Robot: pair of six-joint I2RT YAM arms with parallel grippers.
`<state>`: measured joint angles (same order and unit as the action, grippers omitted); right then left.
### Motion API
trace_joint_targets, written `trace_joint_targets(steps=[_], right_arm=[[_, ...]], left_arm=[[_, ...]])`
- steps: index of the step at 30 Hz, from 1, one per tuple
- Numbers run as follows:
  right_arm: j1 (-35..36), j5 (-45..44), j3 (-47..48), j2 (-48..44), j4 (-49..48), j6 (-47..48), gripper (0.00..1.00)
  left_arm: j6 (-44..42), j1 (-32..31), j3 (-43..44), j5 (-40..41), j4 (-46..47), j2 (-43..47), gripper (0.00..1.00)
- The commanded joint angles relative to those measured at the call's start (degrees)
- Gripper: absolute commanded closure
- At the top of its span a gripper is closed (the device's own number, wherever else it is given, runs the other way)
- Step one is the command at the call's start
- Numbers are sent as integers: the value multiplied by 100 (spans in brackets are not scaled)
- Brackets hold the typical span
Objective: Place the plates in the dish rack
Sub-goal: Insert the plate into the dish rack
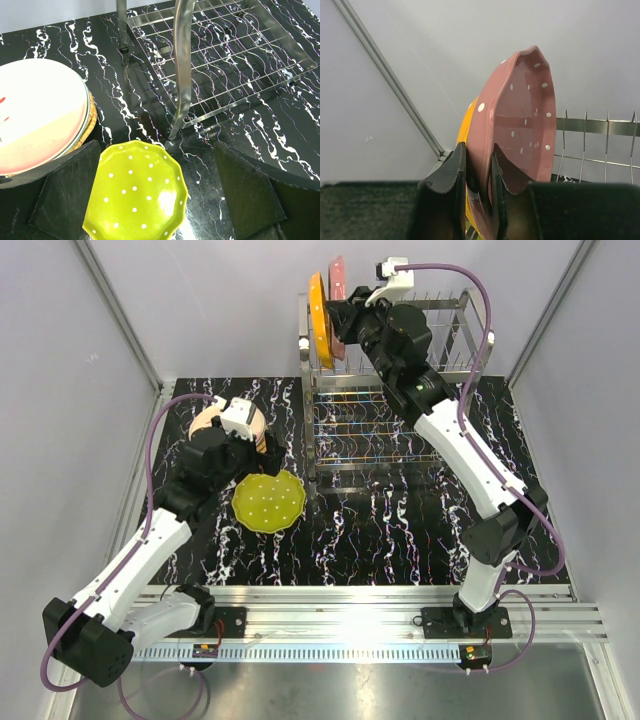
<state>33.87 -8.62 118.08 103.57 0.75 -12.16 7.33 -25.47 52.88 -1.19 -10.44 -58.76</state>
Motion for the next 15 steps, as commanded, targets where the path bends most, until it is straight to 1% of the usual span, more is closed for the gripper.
trace_joint_targets(steps=[1, 5, 14, 15], right_arm=[[-152, 141, 67, -434, -1129, -172, 100], [-293, 256, -390, -557, -1270, -523, 100], [-434, 388, -777, -592, -1271, -673, 100], [-442, 414, -804, -610, -1279, -673, 97]], left_arm=[[-57, 16, 3, 93, 288, 32, 1], [-57, 25, 3, 101, 279, 32, 1], [-48, 25, 3, 93, 270, 40, 1], [-48, 16, 11, 93, 279, 40, 1]])
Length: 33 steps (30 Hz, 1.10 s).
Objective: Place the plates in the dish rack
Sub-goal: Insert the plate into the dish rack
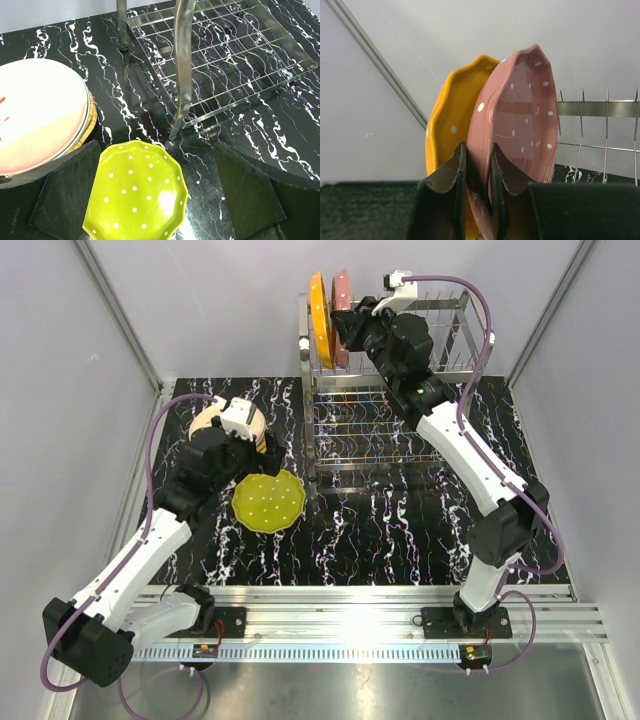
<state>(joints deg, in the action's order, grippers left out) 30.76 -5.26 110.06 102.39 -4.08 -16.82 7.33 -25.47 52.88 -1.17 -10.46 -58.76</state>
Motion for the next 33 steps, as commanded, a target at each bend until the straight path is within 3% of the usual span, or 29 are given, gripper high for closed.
trace_joint_targets(steps=[1, 10, 21, 33], right_arm=[[-132, 112, -37, -501, -823, -208, 93], [-132, 262, 42, -527, -639, -111, 74], [-123, 429, -2, -588, -568, -111, 63], [-132, 464, 33, -659, -463, -93, 59]], left_arm=[[-48, 25, 3, 99, 281, 40, 1], [-39, 16, 12, 91, 255, 40, 1], [-21, 25, -6, 91, 211, 49, 1], [-13, 16, -6, 91, 202, 58, 1]])
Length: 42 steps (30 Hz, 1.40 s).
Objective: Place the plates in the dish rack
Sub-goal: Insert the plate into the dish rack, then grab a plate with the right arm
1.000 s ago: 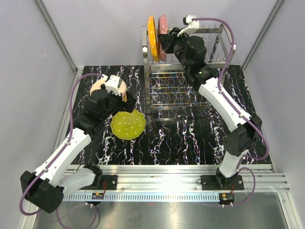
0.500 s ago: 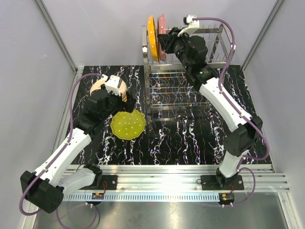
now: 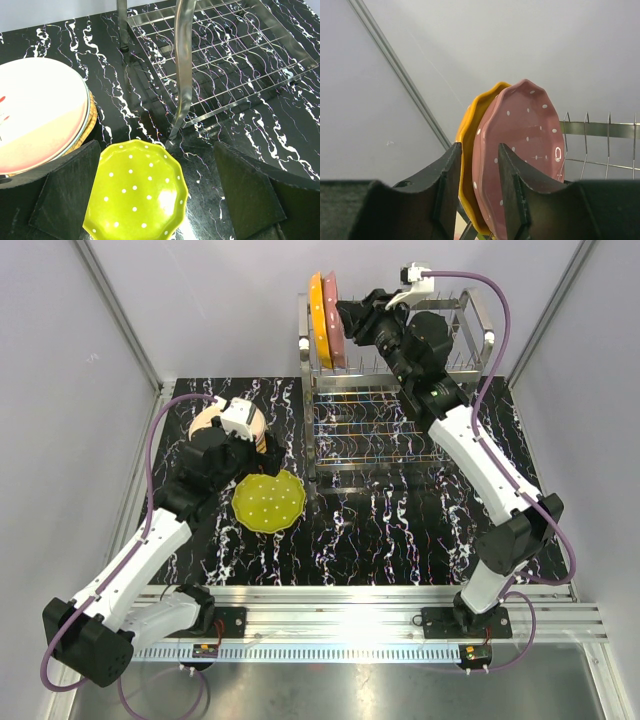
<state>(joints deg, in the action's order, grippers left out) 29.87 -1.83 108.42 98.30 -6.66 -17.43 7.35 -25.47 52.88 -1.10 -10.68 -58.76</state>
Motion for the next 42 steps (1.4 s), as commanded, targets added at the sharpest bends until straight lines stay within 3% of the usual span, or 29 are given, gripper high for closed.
trace_joint_targets(steps=[1, 8, 12, 17, 23, 28, 33, 37, 42], right_arm=[[-42, 130, 214, -302, -161, -24, 57], [-42, 367, 57, -838, 225, 169, 45], [-34, 805, -198, -1304, 630, 476, 44], [-34, 1579, -1163, -2402, 1526, 986, 44], [246, 2476, -2587, -3720, 2326, 970, 46], [1178, 1994, -4219, -4599, 2546, 786, 43], [1932, 1406, -5680, -4724, 2468, 207, 40], [2865, 440, -6043, -4453, 2274, -136, 36], [3797, -817, -5764, -3723, 2080, -375, 35]], left_arm=[[-15, 16, -15, 93, 224, 58, 1], [-76, 25, -67, 373, 224, 260, 1], [-199, 25, -94, 619, 128, 479, 1], [-147, 16, -59, 1094, -92, 874, 1], [20, 25, -480, 1751, -505, 1604, 1], [56, 25, -1094, 2307, -725, 2281, 1], [-119, -10, -1491, 2975, -472, 2773, 1], [-226, -133, -1527, 3178, -479, 2905, 1], [-305, -291, -1623, 3222, -374, 3178, 4]])
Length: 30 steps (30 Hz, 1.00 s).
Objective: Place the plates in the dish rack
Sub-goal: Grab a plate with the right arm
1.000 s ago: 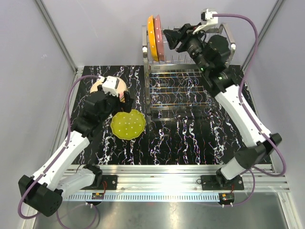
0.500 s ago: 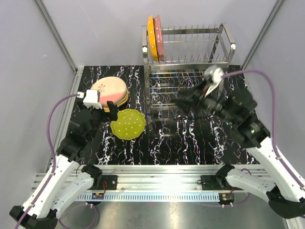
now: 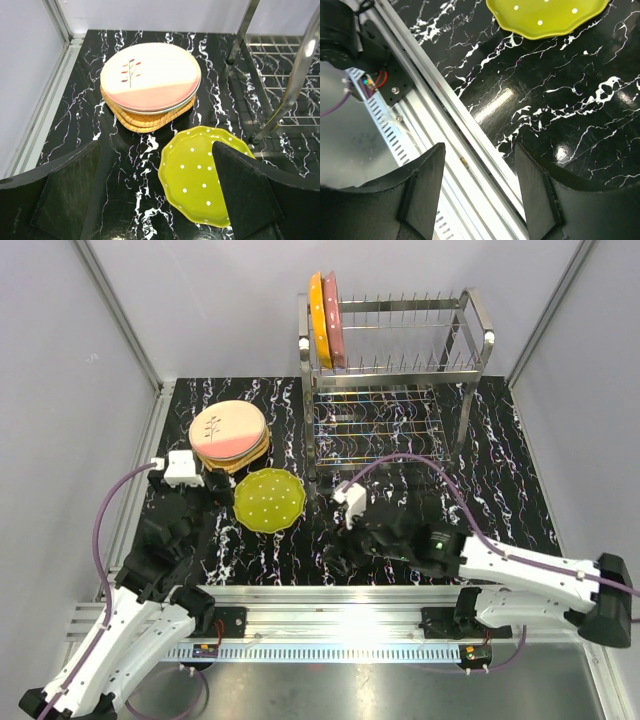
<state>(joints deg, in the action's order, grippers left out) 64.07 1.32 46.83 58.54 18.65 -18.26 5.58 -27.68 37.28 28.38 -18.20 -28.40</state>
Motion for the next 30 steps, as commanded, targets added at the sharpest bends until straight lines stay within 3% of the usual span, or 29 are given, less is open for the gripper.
trace_joint_targets(steps=[1, 3, 6, 10, 21, 25, 30], right_arm=[[595, -1265, 493, 637, -442, -283, 35], [816, -1599, 878, 1287, -363, -205, 35], [1054, -1837, 1405, 2113, -336, -117, 35], [1099, -1943, 1943, 2872, -169, 208, 33], [1116, -2188, 3155, 4391, -468, 1244, 32], [1090, -2294, 3631, 4964, -407, 1641, 34], [932, -2066, 4228, 5623, -204, 1791, 38]], left_arm=[[-119, -88, -54, 265, 378, 168, 4], [-93, -132, -28, 256, 343, 195, 5], [-110, -185, -10, 221, 290, 256, 20], [4, -229, 16, 526, 247, 283, 1], [145, -246, 60, 1108, 158, 423, 1], [346, -247, 122, 1590, 27, 703, 1], [382, -247, -19, 1574, 167, 1012, 1]])
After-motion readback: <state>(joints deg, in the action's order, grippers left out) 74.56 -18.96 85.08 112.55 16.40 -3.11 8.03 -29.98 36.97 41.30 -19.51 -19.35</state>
